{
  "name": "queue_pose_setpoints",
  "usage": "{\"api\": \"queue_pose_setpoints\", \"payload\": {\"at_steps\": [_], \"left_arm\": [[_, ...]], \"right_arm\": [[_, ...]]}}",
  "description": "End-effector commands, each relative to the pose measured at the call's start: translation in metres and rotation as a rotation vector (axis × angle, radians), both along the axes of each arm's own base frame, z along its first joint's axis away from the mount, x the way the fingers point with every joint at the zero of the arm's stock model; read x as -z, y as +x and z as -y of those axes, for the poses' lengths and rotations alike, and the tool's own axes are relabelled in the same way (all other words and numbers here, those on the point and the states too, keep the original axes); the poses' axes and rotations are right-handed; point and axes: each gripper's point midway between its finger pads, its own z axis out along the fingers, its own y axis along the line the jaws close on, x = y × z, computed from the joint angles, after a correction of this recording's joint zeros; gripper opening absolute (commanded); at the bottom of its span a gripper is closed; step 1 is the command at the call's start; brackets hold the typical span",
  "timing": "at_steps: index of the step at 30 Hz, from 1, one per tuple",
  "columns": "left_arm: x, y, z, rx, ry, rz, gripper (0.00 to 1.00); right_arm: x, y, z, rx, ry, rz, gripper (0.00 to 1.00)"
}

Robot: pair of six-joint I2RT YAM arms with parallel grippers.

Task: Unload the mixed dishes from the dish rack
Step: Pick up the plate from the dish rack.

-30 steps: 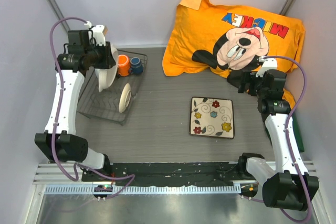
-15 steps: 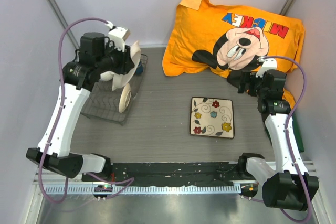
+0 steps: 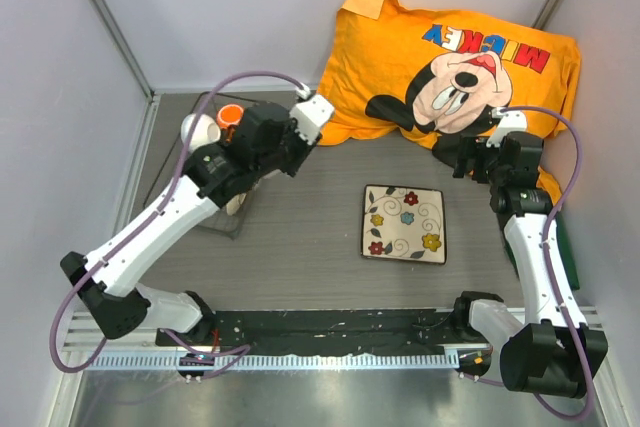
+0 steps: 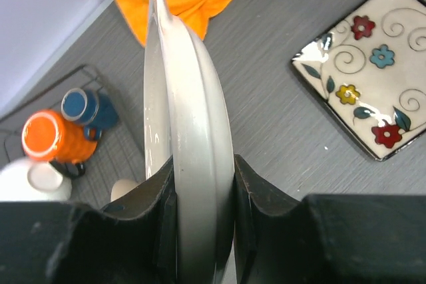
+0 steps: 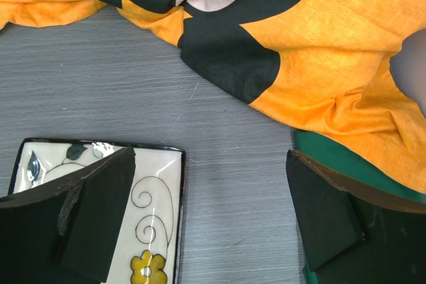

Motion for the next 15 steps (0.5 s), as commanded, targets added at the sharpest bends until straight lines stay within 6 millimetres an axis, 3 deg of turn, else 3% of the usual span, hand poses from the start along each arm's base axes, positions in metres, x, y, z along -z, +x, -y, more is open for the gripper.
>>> {"api": "queue_pose_setpoints", "payload": {"at_steps": [1,7,15], "left_arm": [[-0.065,0.016,0.033,0.001,-0.049,0.305,0.00],[-0.045,0.004,0.081,0.074,0.039,0.370,0.00],[0.014,-0.026,0.144,0.204,0.230,0.474,0.00]], "right_arm": [[-0.021,0.008,0.010,0.039,-0.026,0.049,0.99],[-0.023,0.007,0.022,0.099,-0.043,0.053,0.99],[-0.021,0.006,0.036,0.159,-0.042,0.045,0.99]]}}
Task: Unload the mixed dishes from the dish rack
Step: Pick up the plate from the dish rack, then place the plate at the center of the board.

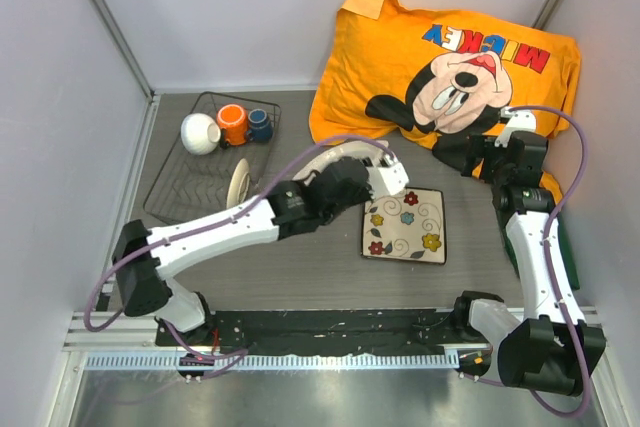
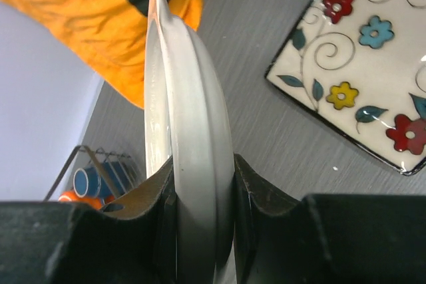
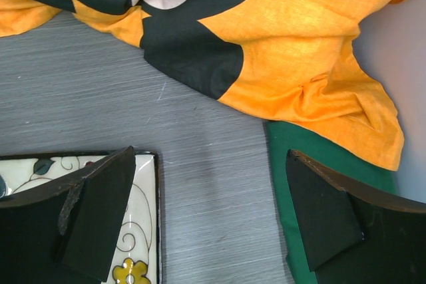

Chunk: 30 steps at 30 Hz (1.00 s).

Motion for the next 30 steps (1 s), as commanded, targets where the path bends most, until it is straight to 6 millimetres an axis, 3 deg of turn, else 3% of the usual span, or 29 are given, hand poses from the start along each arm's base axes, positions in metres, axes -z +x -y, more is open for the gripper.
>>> {"api": "queue_pose_setpoints", "payload": {"at_steps": [1,12,16,21,30], "left_arm": [[-0.040,-0.001,0.038,0.023,-0.060,0.238,0.00],[0.002,-0.039,0.107,0.145,0.060,0.345,0.00],[0.030,-0.050,0.125,0.172,0.130,0.395,0.00],[0.049,-0.061,0.137,0.196,0.176,0.431,0.00],[0.086,-0.062,0.143,0.215,0.245,0.452,0.00]], "right_arm": [[-0.024,0.008,0.012,0.053,-0.013,0.064,0.99],[-0.020,0.009,0.010,0.040,-0.006,0.052,0.99],[-0.021,0.009,0.009,0.033,-0.004,0.058,0.99],[-0.022,0.009,0.007,0.026,-0.001,0.055,0.99],[-0.025,0.007,0.005,0.016,0.001,0.066,0.99]]}}
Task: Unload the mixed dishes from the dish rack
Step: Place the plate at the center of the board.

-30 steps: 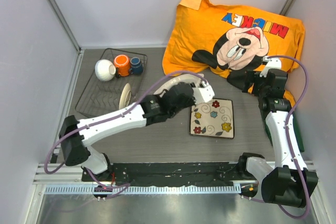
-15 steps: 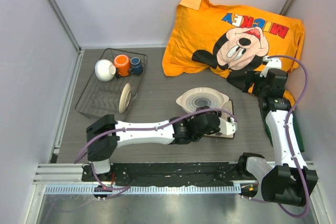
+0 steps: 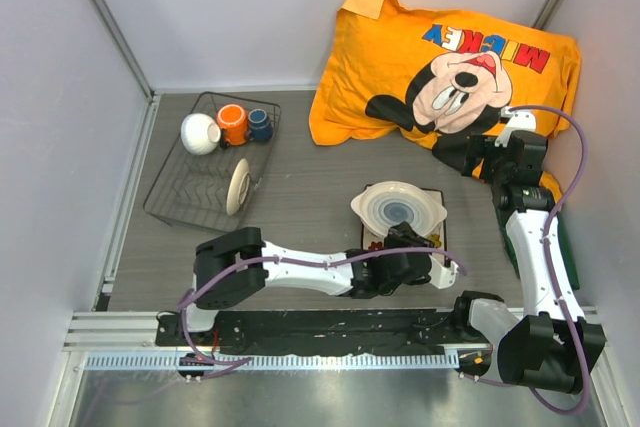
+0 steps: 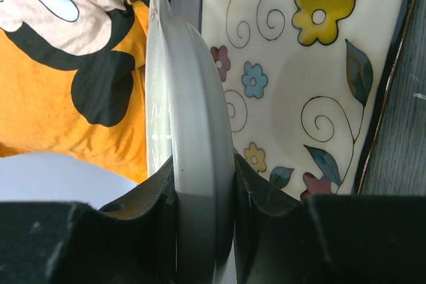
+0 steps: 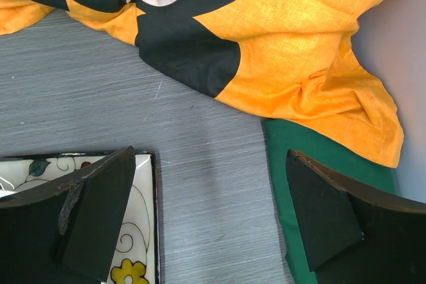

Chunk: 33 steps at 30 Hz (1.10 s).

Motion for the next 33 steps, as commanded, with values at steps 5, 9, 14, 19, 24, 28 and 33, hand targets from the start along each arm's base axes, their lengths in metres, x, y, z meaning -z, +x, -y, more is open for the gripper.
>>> {"api": "queue_pose_setpoints", "payload": {"at_steps": [5,9,14,19,24,28,33], "left_arm": [[-0.032,0.009,0.015,-0.044,-0.140,0.134,0.00],[-0.022,0.007,0.019,-0.035,-0.127,0.130,0.00],[-0.008,0.004,0.023,-0.024,-0.103,0.123,0.00],[-0.001,0.002,0.027,-0.016,-0.090,0.123,0.00],[0.008,0.000,0.030,-0.012,-0.073,0.118,0.00],[0.014,-0.002,0.032,-0.007,-0.063,0.116,0.00],[0.015,-0.003,0.033,-0.014,-0.059,0.115,0.00]], "right_arm": [[-0.030,0.006,0.001,-0.002,-0.002,0.082,0.99],[-0.030,0.006,0.000,-0.006,0.001,0.084,0.99],[-0.032,0.005,-0.001,-0.008,-0.001,0.090,0.99],[-0.033,0.005,-0.002,-0.013,0.002,0.094,0.99],[-0.033,0.005,-0.004,-0.022,0.003,0.092,0.99],[-0.033,0.004,-0.003,-0.023,0.003,0.092,0.99],[-0.032,0.004,-0.004,-0.025,0.002,0.091,0.99]]}}
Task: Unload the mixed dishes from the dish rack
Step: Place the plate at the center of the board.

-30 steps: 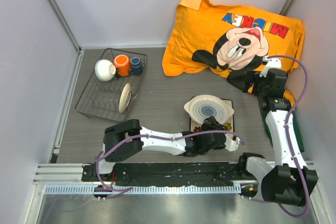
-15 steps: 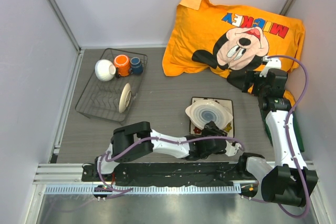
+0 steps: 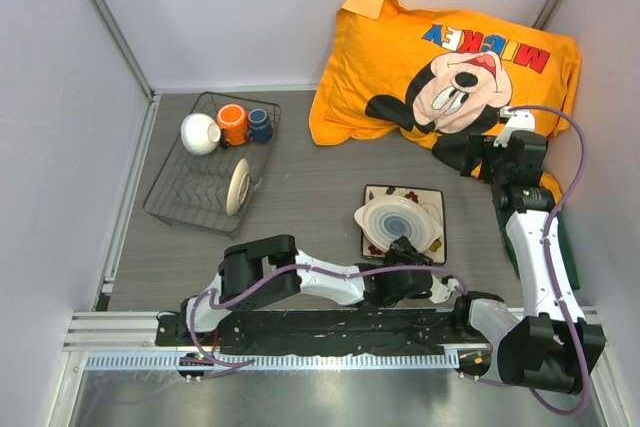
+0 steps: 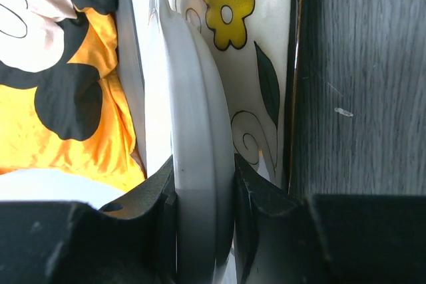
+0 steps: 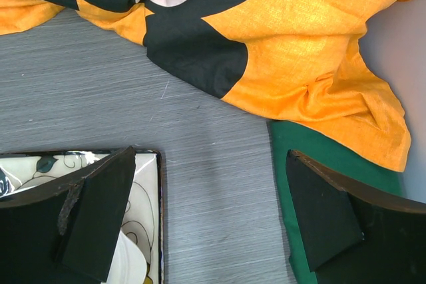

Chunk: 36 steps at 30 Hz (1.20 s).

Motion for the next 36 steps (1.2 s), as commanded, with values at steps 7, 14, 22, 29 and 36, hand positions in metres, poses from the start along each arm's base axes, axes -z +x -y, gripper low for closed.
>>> {"api": "queue_pose_setpoints", "payload": {"at_steps": [7,14,22,29,36], "left_arm": [[-0.052,0.001,0.025,-0.031,-0.159,0.072,0.11],[-0.051,-0.004,0.025,-0.024,-0.143,0.064,0.31],[-0.049,-0.017,0.026,-0.018,-0.103,0.000,0.52],[-0.046,-0.026,0.027,-0.018,-0.061,-0.088,0.61],[-0.044,-0.034,0.026,-0.008,-0.020,-0.165,0.63]], "right_arm": [[-0.032,0.004,0.001,-0.003,-0.009,0.087,0.99],[-0.032,0.004,0.000,-0.004,-0.007,0.085,0.99],[-0.032,0.004,0.001,-0.003,-0.010,0.084,0.99],[-0.031,0.004,0.001,-0.004,-0.011,0.079,0.99],[-0.032,0.004,0.000,-0.007,-0.011,0.082,0.99]]}}
